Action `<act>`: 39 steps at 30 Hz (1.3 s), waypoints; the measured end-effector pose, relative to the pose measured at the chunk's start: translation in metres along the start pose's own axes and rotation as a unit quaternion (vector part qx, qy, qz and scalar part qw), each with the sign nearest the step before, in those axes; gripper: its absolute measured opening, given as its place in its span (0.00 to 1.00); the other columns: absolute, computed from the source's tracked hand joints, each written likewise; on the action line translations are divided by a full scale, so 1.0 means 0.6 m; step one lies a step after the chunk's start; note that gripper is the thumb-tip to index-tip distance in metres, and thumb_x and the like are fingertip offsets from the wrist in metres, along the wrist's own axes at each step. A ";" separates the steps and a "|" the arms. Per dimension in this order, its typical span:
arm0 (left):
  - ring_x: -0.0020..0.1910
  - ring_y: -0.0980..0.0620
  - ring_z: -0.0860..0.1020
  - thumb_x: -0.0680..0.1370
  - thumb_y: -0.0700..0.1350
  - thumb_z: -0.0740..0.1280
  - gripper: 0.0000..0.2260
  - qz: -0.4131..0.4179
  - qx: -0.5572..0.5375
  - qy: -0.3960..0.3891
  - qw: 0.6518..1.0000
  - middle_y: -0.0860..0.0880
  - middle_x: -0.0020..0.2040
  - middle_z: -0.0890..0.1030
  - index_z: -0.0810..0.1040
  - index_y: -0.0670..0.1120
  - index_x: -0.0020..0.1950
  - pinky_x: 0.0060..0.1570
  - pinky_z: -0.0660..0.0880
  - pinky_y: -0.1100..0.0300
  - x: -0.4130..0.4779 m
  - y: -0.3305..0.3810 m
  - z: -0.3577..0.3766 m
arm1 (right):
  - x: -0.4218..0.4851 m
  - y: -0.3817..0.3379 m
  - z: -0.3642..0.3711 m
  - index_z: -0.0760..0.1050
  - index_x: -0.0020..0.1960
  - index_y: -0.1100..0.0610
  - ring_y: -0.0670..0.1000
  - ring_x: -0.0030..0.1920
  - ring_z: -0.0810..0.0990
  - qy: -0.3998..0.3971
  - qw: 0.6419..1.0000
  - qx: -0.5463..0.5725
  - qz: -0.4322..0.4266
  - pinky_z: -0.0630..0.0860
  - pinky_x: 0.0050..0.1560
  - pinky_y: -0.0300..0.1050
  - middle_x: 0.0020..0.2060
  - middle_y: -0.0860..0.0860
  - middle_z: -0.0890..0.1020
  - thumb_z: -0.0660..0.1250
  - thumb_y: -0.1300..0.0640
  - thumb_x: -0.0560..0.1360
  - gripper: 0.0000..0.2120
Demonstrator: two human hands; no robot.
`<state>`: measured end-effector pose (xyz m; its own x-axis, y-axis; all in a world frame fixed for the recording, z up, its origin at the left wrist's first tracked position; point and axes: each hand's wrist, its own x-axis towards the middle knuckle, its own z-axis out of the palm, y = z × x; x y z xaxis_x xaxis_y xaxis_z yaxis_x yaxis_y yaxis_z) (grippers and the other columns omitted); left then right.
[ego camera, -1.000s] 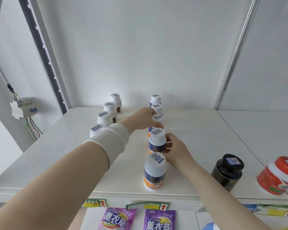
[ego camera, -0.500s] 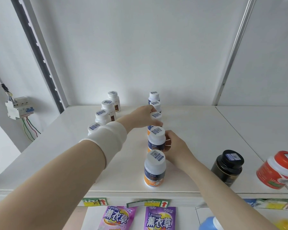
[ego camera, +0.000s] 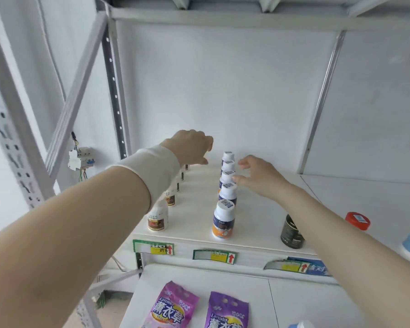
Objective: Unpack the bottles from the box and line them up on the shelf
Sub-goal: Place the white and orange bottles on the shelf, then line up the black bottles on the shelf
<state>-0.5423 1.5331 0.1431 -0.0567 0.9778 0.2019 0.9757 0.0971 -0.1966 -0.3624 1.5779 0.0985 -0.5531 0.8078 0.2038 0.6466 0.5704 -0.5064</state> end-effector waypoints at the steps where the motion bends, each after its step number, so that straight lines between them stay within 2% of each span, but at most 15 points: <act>1: 0.62 0.45 0.72 0.79 0.51 0.63 0.19 -0.004 0.045 0.005 0.999 0.46 0.63 0.73 0.68 0.47 0.67 0.56 0.69 0.54 -0.029 -0.001 -0.008 | -0.013 -0.014 0.000 0.66 0.68 0.56 0.52 0.66 0.70 0.002 0.999 -0.035 -0.012 0.67 0.60 0.44 0.66 0.51 0.71 0.65 0.51 0.75 0.23; 5: 0.60 0.45 0.74 0.79 0.49 0.62 0.17 -0.021 0.166 0.018 0.986 0.46 0.61 0.74 0.69 0.45 0.66 0.57 0.70 0.54 -0.149 -0.013 -0.019 | -0.075 -0.079 0.028 0.65 0.68 0.56 0.56 0.66 0.69 0.008 0.979 -0.185 -0.081 0.68 0.61 0.48 0.66 0.55 0.69 0.62 0.52 0.77 0.22; 9: 0.62 0.46 0.73 0.79 0.51 0.61 0.19 -0.044 0.227 -0.011 0.973 0.46 0.63 0.74 0.67 0.45 0.69 0.57 0.70 0.55 -0.272 -0.048 -0.023 | -0.130 -0.156 0.083 0.65 0.67 0.59 0.58 0.63 0.70 0.003 0.954 -0.257 -0.158 0.69 0.59 0.51 0.63 0.57 0.71 0.59 0.51 0.78 0.21; 14: 0.66 0.44 0.70 0.80 0.49 0.61 0.19 -0.123 0.256 -0.073 0.956 0.43 0.66 0.72 0.66 0.43 0.69 0.62 0.69 0.53 -0.423 -0.136 -0.006 | -0.158 -0.278 0.171 0.64 0.69 0.58 0.58 0.66 0.68 -0.027 0.936 -0.264 -0.232 0.65 0.63 0.50 0.65 0.57 0.70 0.58 0.50 0.78 0.22; 23: 0.61 0.46 0.73 0.80 0.49 0.60 0.18 -0.243 0.233 -0.172 0.926 0.46 0.62 0.74 0.66 0.44 0.68 0.56 0.69 0.57 -0.701 -0.361 0.084 | -0.180 -0.557 0.414 0.64 0.68 0.59 0.58 0.66 0.68 -0.095 0.888 -0.242 -0.379 0.65 0.64 0.50 0.65 0.57 0.70 0.58 0.50 0.79 0.21; 27: 0.60 0.45 0.76 0.79 0.44 0.60 0.18 -0.321 0.174 -0.201 0.909 0.46 0.60 0.76 0.66 0.44 0.69 0.54 0.72 0.54 -0.830 -0.475 0.147 | -0.192 -0.663 0.559 0.64 0.69 0.58 0.57 0.67 0.67 -0.140 0.864 -0.235 -0.422 0.64 0.65 0.49 0.66 0.56 0.69 0.58 0.50 0.79 0.21; 31: 0.64 0.44 0.73 0.79 0.46 0.62 0.18 -0.378 0.118 -0.230 0.889 0.44 0.64 0.74 0.68 0.43 0.67 0.58 0.71 0.53 -0.938 -0.562 0.216 | -0.211 -0.732 0.701 0.64 0.68 0.58 0.56 0.66 0.68 -0.201 0.834 -0.253 -0.447 0.65 0.65 0.48 0.66 0.56 0.70 0.56 0.51 0.79 0.20; 35: 0.63 0.45 0.74 0.78 0.50 0.64 0.19 -0.414 0.039 -0.258 0.872 0.45 0.64 0.75 0.69 0.44 0.67 0.58 0.72 0.52 -1.018 -0.605 0.327 | -0.221 -0.762 0.839 0.63 0.68 0.58 0.57 0.66 0.68 -0.255 0.799 -0.285 -0.464 0.66 0.64 0.49 0.66 0.57 0.69 0.56 0.50 0.79 0.21; 39: 0.61 0.45 0.74 0.78 0.49 0.64 0.18 -0.461 -0.068 -0.300 0.832 0.45 0.62 0.75 0.69 0.44 0.66 0.57 0.74 0.52 -1.077 -0.629 0.468 | -0.227 -0.769 0.980 0.64 0.67 0.59 0.57 0.65 0.69 -0.328 0.759 -0.303 -0.474 0.66 0.64 0.49 0.65 0.56 0.71 0.57 0.49 0.79 0.21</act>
<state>-0.9336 0.9169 -0.1826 -0.8511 0.4193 -0.3158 0.4707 0.8760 -0.1054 -0.8943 1.1176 -0.1881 -0.9344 -0.1417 -0.3269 -0.1918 0.9733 0.1264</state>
